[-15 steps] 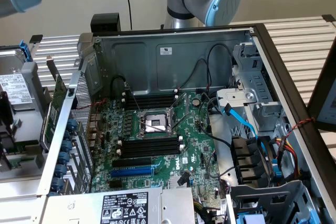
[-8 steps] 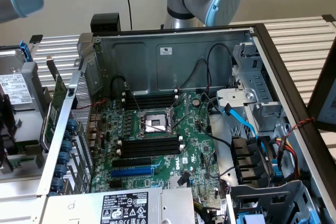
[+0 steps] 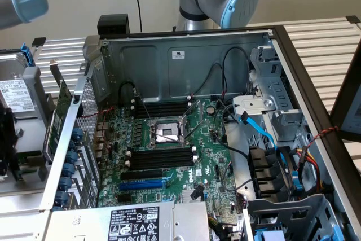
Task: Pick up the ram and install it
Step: 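Pick up the ram and move it above insertion slot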
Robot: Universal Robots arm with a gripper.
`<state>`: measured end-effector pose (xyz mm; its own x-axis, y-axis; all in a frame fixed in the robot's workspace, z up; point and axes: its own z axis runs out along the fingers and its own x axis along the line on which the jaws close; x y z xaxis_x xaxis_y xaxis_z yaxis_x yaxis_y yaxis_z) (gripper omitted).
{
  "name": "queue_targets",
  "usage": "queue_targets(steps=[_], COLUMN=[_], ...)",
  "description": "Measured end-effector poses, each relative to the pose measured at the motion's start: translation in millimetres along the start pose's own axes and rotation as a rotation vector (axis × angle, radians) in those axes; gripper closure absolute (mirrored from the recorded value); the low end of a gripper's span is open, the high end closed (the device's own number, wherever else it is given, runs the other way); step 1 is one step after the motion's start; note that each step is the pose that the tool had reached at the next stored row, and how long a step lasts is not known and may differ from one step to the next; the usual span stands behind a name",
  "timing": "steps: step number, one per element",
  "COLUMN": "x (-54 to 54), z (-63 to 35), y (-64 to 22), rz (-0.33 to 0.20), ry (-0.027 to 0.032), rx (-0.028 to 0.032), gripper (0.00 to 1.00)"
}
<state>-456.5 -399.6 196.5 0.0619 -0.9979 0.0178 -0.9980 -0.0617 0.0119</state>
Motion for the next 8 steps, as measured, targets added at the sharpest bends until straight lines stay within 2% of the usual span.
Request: queue_targets(steps=[1,3,8], x=[0.1,0.3,0.8], z=[-1.8,-9.4,-32.4], y=[0.0,0.0,0.4], rz=[0.000,0.000,0.000], ry=[-0.0002,-0.0004,-0.0004], rx=[-0.0015,-0.0018,-0.0024], gripper=[0.73,0.85,0.88])
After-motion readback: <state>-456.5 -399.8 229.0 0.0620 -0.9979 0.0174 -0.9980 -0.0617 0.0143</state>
